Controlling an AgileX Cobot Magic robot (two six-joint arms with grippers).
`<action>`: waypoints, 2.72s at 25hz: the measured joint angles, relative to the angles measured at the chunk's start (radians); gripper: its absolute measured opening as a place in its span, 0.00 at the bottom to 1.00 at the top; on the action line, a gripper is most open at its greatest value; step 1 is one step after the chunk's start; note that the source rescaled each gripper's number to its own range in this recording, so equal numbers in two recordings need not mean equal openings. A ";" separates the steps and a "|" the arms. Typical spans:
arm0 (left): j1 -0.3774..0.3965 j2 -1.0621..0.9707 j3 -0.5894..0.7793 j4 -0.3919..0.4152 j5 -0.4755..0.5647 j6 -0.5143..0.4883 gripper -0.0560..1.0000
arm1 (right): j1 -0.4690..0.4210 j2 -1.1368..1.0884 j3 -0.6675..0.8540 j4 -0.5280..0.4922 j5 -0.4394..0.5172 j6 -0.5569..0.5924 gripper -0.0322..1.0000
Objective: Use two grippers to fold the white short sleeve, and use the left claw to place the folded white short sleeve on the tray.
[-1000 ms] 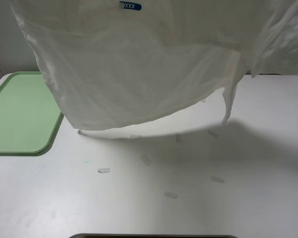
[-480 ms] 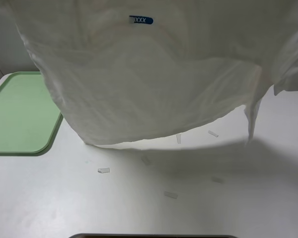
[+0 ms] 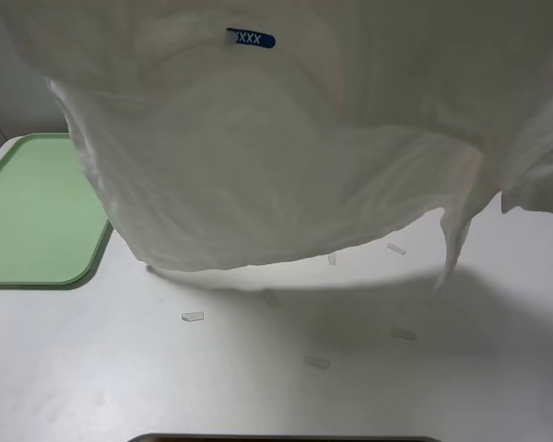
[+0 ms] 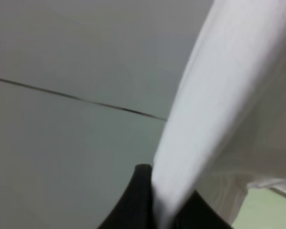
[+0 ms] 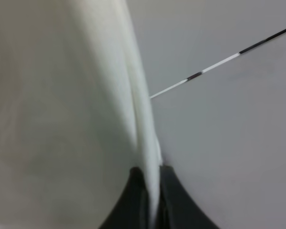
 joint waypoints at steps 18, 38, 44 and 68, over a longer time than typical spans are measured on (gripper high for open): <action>-0.002 -0.238 0.269 -0.118 0.000 -0.084 0.05 | 0.000 -0.253 0.203 0.082 -0.003 0.036 0.03; 0.007 0.082 0.361 0.072 -0.031 -0.001 0.05 | 0.008 -0.032 0.426 -0.195 -0.151 0.060 0.03; 0.092 0.211 0.361 0.100 -0.196 0.001 0.05 | -0.069 0.191 0.427 -0.274 -0.378 0.079 0.03; 0.245 0.575 0.378 0.190 -0.725 -0.258 0.05 | -0.320 0.678 0.431 -0.379 -1.281 0.134 0.03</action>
